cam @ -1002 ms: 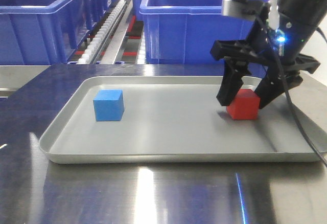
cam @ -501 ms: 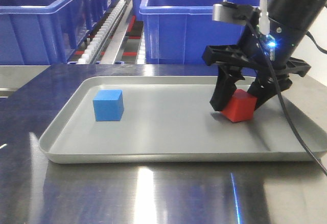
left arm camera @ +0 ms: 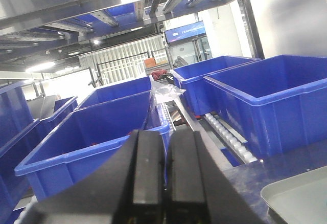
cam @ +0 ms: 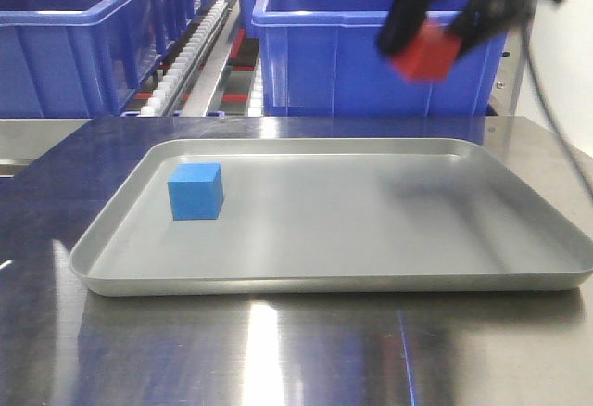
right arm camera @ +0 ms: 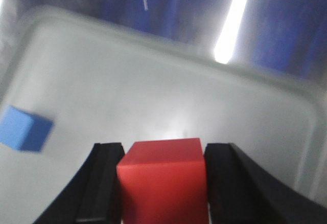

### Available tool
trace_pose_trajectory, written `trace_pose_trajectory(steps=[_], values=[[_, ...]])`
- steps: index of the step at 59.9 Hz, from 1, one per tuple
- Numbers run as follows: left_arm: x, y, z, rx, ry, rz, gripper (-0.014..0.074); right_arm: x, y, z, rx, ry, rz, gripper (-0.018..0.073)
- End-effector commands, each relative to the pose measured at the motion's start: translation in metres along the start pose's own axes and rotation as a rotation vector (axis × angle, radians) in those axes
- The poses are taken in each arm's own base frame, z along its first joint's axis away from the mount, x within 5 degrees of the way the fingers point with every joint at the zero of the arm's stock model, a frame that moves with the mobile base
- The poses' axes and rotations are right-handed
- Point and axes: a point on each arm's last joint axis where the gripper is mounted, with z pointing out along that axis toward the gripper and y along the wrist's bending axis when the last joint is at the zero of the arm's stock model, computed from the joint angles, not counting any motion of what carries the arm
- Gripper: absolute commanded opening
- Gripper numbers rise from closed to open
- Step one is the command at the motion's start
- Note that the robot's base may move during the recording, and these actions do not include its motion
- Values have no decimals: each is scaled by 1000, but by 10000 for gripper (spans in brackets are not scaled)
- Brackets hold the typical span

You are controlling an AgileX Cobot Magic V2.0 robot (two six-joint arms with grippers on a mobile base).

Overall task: Sort and place red and blue blocks on shelf
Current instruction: 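Lift the red cube up and away from the tray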

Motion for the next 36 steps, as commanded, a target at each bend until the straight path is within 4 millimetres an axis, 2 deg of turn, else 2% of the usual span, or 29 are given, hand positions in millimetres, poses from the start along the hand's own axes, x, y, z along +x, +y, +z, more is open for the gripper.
trace_pose_trajectory(steps=[1, 10, 22, 29, 36], values=[[5, -4, -3, 23, -45, -33, 125, -21, 3, -47, 13, -229, -23, 57], [5, -4, -3, 23, -45, -33, 125, -12, -15, -88, 75, -377, 13, 57], [5, -4, -3, 23, -45, -33, 125, 26, -40, -138, 194, -493, 79, 57], [5, -4, -3, 23, -45, -33, 125, 49, -47, -158, 249, -546, 104, 57], [5, -4, -3, 23, -45, -33, 125, 66, -46, -168, 273, -597, 108, 57]])
